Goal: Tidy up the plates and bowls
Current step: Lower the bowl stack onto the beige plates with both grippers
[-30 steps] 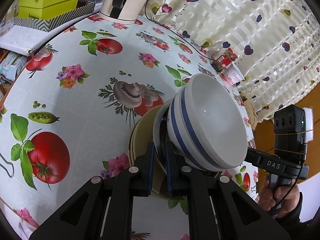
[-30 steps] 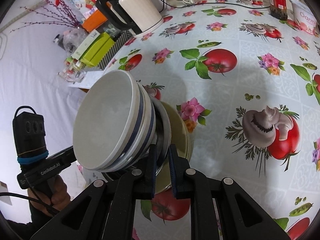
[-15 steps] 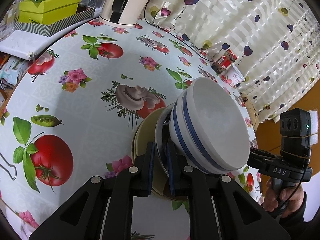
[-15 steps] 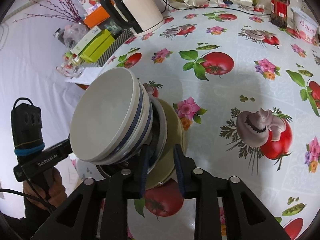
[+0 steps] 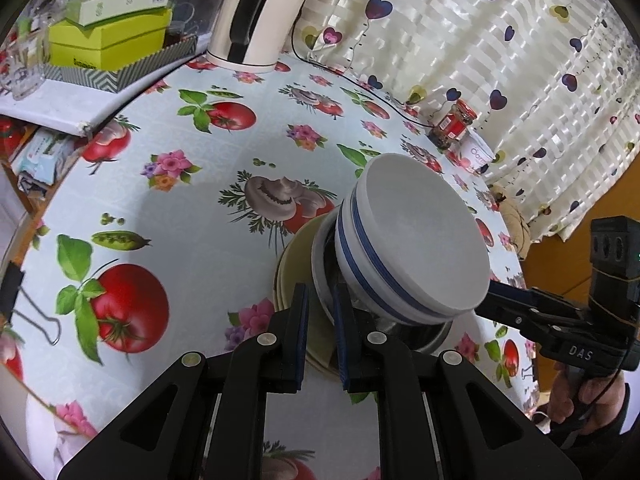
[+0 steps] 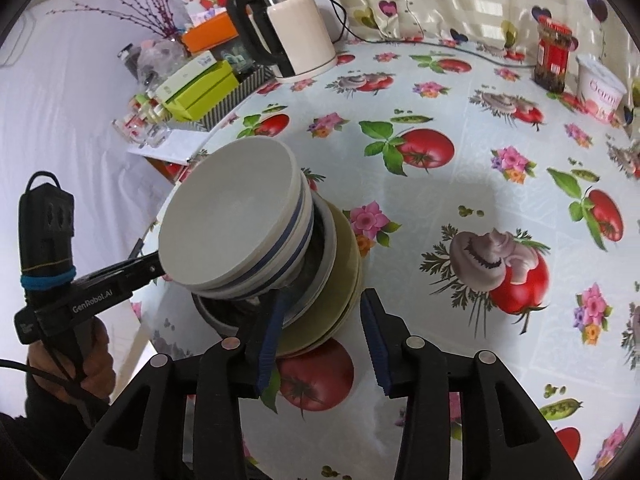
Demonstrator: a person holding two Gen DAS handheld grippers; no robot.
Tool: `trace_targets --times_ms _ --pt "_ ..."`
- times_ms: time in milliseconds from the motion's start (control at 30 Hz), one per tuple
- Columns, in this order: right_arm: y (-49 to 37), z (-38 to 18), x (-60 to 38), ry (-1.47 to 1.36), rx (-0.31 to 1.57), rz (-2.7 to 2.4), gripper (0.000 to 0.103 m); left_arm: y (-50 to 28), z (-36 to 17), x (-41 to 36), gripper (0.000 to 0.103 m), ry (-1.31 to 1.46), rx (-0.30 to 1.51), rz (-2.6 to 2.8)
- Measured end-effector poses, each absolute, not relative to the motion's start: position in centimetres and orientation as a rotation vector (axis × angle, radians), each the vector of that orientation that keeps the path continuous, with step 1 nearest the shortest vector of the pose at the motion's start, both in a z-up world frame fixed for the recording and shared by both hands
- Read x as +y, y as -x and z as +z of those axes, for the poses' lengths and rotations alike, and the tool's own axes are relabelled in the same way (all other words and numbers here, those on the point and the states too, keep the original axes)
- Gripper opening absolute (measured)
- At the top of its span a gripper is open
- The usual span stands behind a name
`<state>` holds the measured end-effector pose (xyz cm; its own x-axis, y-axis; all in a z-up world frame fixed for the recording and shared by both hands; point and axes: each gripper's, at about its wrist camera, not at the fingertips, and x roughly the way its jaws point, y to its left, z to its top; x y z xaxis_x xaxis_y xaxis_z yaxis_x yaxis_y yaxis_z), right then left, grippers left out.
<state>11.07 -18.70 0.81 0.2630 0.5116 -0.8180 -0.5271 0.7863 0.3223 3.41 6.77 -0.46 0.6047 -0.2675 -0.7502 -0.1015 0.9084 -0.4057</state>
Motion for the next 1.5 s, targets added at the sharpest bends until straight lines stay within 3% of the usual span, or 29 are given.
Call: trace_targets --times_ms 167,900,1500 --pt "-9.7 1.9 -18.2 0.081 1.056 0.695 0.048 -2.3 0.4 5.9 0.013 0.406 0.92 -0.081" --pt "-5.4 3.0 -15.8 0.214 0.994 0.731 0.056 0.3 2.9 2.6 0.013 0.256 0.863 -0.047" --pt "-4.1 2.5 -15.0 0.289 0.963 0.715 0.062 0.4 1.5 1.7 0.013 0.221 0.899 -0.024"
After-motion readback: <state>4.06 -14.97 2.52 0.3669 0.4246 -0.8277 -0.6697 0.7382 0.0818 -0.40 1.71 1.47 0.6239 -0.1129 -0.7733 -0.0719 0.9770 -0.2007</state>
